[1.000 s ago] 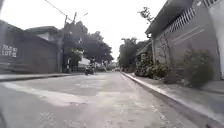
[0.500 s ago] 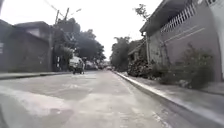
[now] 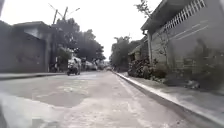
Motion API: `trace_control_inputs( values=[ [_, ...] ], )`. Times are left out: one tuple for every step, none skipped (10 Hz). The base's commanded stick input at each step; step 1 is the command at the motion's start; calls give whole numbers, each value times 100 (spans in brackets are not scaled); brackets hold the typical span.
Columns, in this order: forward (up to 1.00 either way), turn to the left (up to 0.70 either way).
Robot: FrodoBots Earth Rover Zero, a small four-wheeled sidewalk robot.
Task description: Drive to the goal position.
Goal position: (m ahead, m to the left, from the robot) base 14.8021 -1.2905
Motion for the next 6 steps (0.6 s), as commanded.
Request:
trace_control_inputs(
  values=[
    [70, 0],
    [70, 0],
    [70, 0],
    [70, 0],
    [70, 0],
    [70, 0]
  ],
)
